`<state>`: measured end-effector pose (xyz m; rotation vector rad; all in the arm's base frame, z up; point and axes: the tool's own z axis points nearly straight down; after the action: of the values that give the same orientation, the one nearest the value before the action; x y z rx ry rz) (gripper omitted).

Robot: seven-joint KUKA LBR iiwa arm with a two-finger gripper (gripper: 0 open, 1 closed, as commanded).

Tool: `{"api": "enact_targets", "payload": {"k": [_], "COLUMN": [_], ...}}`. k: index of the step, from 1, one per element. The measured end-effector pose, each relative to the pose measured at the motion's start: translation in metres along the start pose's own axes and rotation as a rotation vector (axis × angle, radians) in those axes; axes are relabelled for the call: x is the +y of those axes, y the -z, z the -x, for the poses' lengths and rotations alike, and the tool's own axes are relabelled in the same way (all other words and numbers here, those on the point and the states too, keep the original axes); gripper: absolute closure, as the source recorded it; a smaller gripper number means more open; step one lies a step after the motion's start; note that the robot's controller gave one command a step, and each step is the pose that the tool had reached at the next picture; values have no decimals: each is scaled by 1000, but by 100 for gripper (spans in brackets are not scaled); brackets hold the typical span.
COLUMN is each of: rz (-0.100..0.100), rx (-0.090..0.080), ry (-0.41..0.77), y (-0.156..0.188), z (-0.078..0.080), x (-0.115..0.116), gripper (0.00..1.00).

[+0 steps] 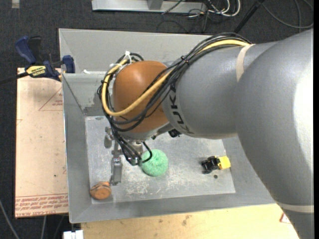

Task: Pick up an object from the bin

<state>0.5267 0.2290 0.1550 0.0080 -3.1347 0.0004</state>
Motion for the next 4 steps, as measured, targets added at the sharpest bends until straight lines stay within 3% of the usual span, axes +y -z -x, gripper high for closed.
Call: {"api": "enact_targets", "payload": {"k": [1,2,3,4], "rz": [2,1,2,1], "rx": [-7,-4,-17,-10], "ry": [-4,43,55,92], "y": [5,54,92,66], "z": [2,29,43,0], "x": [-1,-20,-30,-52], "gripper": [0,0,0,0]}}
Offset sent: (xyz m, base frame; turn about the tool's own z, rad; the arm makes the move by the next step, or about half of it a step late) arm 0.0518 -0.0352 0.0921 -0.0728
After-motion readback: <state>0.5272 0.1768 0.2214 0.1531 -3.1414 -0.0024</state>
